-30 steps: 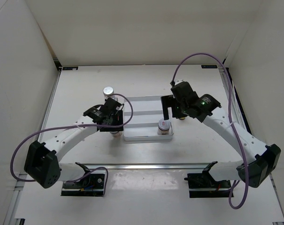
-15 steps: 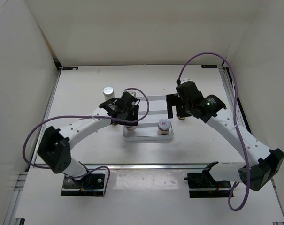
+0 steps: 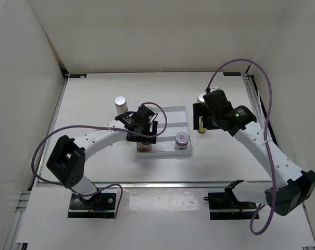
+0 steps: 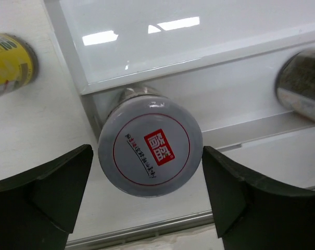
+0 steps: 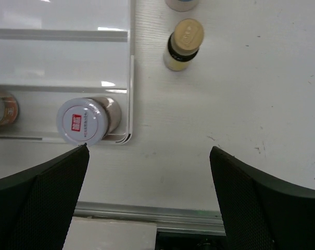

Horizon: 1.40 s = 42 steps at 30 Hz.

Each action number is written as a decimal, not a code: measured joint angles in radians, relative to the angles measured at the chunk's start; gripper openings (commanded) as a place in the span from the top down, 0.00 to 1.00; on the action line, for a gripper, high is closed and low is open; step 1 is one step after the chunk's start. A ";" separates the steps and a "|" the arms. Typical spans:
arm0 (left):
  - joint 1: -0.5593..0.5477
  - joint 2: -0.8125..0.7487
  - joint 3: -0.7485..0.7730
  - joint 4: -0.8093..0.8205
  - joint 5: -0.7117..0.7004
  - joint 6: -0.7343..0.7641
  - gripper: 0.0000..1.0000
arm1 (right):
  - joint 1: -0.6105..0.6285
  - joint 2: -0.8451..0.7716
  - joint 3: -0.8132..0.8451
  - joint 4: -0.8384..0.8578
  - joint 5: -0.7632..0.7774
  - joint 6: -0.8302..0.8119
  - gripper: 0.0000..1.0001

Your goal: Organize the condiment bottles

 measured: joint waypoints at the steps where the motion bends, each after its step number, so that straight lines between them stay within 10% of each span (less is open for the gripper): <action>1: 0.000 0.000 0.000 0.005 0.004 0.000 0.00 | -0.012 0.004 0.001 0.000 0.000 -0.001 0.00; 19: 0.052 -0.388 0.100 -0.069 -0.164 0.082 0.00 | -0.278 0.227 0.058 0.065 -0.168 -0.049 0.00; 33: 0.317 -0.520 -0.212 -0.069 -0.290 0.137 0.00 | -0.281 0.466 0.085 0.146 -0.184 -0.065 0.71; 42: 0.358 -0.544 -0.233 -0.034 -0.295 0.165 0.00 | -0.254 0.462 0.141 0.130 -0.149 -0.088 0.89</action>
